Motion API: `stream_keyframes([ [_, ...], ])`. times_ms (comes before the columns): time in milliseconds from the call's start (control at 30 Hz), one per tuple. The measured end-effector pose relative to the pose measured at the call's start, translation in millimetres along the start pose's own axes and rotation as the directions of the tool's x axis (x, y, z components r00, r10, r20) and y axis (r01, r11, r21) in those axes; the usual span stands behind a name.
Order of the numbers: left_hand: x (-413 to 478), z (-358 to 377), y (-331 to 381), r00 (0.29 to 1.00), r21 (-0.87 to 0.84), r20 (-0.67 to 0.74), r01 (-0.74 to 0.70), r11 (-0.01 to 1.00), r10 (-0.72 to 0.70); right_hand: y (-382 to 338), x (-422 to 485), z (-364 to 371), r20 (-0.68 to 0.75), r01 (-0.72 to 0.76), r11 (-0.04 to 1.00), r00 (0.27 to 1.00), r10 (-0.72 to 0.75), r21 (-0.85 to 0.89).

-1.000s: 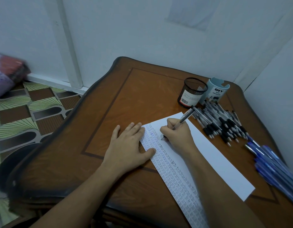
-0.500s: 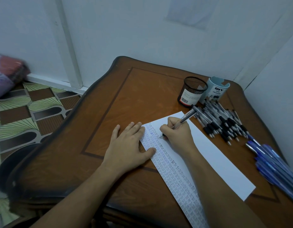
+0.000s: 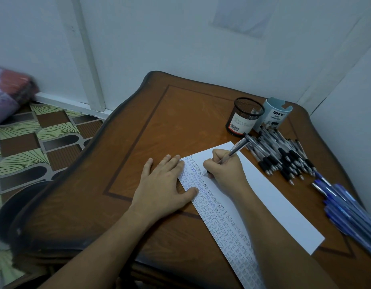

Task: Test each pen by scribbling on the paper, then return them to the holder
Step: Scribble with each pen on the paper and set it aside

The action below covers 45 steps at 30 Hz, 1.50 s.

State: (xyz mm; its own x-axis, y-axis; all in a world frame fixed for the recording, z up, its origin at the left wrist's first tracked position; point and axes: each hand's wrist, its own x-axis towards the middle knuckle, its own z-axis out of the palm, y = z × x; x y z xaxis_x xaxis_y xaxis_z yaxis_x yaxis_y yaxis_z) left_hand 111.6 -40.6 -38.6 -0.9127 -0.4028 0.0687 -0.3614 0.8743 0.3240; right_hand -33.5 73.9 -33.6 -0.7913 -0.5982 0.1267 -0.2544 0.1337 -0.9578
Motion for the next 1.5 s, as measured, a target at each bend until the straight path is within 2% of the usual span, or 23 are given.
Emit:
stream_keyframes([
  [100,0.3,0.4,-0.8,1.0,0.007,0.005,0.001,1.0,-0.001,0.6,0.0,-0.9,0.02,-0.009,1.0,1.0,0.009,0.0],
  [233,0.5,-0.4,0.1,1.0,0.007,0.006,0.005,1.0,-0.005,3.5,2.8,-1.9,-0.032,-0.024,0.999,0.999,0.025,0.041],
  [533,1.0,0.7,-0.7,1.0,0.015,0.003,0.006,1.0,-0.006,3.3,1.9,0.3,-0.014,-0.003,0.999,1.0,0.002,-0.041],
  [1500,0.5,-0.4,-0.1,1.0,0.012,0.003,0.003,1.0,-0.003,3.2,1.7,-0.1,-0.026,-0.01,0.999,1.0,0.009,-0.046],
])
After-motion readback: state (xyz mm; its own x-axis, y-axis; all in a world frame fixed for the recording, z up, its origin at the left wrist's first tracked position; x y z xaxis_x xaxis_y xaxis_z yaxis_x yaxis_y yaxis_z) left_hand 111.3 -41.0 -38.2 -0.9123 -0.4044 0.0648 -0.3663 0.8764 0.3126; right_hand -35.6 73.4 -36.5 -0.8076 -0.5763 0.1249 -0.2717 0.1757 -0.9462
